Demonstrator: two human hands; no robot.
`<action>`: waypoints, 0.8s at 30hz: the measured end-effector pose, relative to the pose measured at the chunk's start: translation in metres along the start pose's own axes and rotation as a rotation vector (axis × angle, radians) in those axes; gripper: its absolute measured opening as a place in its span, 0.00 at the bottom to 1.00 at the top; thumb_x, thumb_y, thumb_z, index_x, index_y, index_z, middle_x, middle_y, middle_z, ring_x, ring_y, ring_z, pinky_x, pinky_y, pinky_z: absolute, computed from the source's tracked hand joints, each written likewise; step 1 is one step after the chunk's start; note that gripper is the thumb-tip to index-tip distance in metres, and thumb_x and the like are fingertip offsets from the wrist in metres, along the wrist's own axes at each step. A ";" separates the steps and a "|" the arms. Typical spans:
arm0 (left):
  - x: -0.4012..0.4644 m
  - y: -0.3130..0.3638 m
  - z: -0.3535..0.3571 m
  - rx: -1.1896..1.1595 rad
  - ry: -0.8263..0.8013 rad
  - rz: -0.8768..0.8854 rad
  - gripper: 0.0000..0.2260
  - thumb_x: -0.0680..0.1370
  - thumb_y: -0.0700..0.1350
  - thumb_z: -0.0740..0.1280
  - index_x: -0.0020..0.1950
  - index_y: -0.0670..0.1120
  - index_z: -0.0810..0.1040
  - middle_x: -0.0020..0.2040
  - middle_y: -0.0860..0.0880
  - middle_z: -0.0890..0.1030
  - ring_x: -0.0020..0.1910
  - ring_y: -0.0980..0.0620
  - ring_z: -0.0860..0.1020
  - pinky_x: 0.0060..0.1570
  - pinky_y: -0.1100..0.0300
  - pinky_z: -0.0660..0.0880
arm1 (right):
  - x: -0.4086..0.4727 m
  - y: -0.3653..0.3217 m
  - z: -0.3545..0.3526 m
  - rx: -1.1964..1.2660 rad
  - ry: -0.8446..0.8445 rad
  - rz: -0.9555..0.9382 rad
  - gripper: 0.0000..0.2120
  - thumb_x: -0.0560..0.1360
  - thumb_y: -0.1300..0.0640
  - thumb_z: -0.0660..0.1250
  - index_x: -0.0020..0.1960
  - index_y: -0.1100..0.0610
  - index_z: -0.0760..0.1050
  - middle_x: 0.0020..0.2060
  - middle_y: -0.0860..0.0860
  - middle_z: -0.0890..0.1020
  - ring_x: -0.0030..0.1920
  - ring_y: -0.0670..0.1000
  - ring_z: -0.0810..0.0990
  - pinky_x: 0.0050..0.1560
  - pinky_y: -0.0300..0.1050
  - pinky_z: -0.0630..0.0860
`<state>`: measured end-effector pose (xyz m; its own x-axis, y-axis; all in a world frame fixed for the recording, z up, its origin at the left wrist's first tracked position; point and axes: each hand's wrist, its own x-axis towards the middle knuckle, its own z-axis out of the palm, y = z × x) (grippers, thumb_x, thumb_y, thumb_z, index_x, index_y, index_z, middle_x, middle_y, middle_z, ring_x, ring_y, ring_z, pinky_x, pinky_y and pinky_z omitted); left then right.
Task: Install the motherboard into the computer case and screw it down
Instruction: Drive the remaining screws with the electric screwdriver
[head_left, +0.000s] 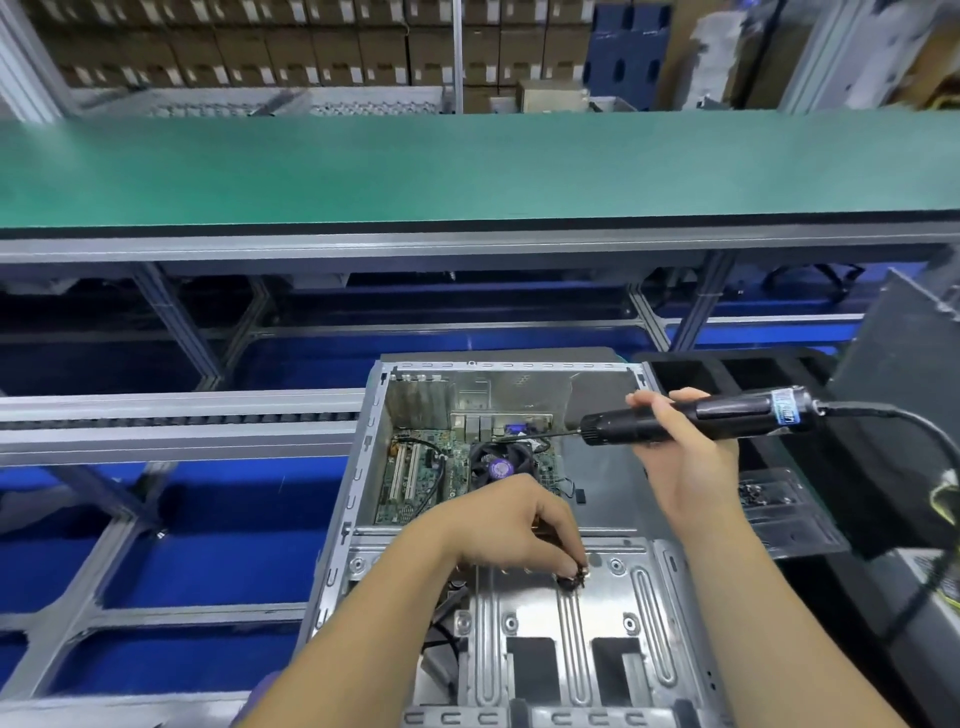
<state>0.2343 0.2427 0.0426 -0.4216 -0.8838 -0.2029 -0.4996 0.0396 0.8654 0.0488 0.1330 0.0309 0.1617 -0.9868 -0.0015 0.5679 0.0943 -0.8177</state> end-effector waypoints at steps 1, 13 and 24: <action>0.000 0.000 0.000 -0.018 0.003 -0.007 0.04 0.74 0.43 0.75 0.47 0.51 0.85 0.46 0.52 0.84 0.37 0.59 0.80 0.41 0.61 0.78 | 0.000 0.000 -0.002 0.026 0.001 0.010 0.13 0.79 0.69 0.66 0.47 0.52 0.74 0.52 0.64 0.80 0.55 0.59 0.83 0.57 0.58 0.80; -0.003 -0.009 0.000 -0.153 0.105 -0.051 0.03 0.74 0.44 0.74 0.43 0.48 0.82 0.39 0.48 0.83 0.36 0.54 0.78 0.38 0.62 0.77 | 0.002 -0.004 -0.008 0.182 -0.004 0.076 0.10 0.78 0.66 0.66 0.49 0.51 0.72 0.50 0.59 0.80 0.58 0.57 0.80 0.61 0.60 0.78; 0.033 -0.036 -0.031 -0.071 0.731 -0.323 0.04 0.77 0.43 0.71 0.42 0.50 0.81 0.38 0.53 0.83 0.34 0.59 0.80 0.36 0.68 0.77 | 0.007 -0.005 -0.006 0.220 0.205 -0.018 0.08 0.81 0.65 0.65 0.53 0.53 0.71 0.47 0.57 0.83 0.55 0.57 0.83 0.61 0.63 0.78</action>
<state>0.2625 0.1978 0.0190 0.3503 -0.9292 -0.1176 -0.4528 -0.2779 0.8472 0.0423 0.1253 0.0318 -0.0039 -0.9925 -0.1226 0.7338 0.0804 -0.6746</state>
